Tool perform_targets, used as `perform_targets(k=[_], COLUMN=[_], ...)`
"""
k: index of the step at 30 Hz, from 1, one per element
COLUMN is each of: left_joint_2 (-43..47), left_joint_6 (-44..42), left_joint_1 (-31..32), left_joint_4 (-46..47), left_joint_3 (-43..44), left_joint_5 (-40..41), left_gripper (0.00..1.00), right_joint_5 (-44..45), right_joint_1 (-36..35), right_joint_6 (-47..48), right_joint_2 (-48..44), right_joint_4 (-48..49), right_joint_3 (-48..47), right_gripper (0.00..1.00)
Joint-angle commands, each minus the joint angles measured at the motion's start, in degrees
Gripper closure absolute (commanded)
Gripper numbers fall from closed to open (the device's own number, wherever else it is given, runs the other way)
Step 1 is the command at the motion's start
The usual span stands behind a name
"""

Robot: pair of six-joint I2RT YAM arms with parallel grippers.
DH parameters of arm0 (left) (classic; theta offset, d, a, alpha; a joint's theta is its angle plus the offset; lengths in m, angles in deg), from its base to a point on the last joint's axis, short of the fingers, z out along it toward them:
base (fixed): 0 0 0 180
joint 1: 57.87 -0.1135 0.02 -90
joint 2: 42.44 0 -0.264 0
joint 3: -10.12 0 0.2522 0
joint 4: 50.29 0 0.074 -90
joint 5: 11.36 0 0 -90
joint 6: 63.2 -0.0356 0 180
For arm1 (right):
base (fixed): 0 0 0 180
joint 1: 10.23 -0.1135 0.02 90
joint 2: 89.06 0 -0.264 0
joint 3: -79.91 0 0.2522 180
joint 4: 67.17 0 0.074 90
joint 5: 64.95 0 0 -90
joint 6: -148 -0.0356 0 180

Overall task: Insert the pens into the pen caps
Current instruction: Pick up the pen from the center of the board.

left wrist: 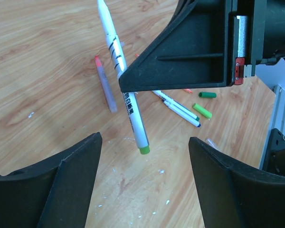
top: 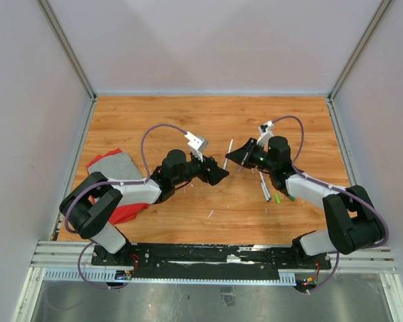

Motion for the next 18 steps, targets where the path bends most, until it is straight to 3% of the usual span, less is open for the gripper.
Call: perform_targets(k=[1,9,18], left_joint_2=[-0.5,-0.3,-0.2], left_joint_6=[-0.3,-0.9,-0.9], left_joint_1=[0.6,0.6,0.6], left_joint_4=[1.5,-0.5,-1.0], left_joint_3=[2.0,2.8,2.8], left_joint_5=[-1.2,0.3,1.5], left_gripper=[0.23,0.34,0.59], right_joint_5=[-6.6,-9.4,-9.4], right_joint_1=[-0.1,-2.5,-4.7], right_joint_6=[-3.0,-1.4,-0.2], right_joint_2=[1.2,1.0,-0.1], right_joint_4=[9.1,10.3,9.8], right_joint_3=[0.0,0.5,1.5], right_gripper=[0.99,0.99,0.99])
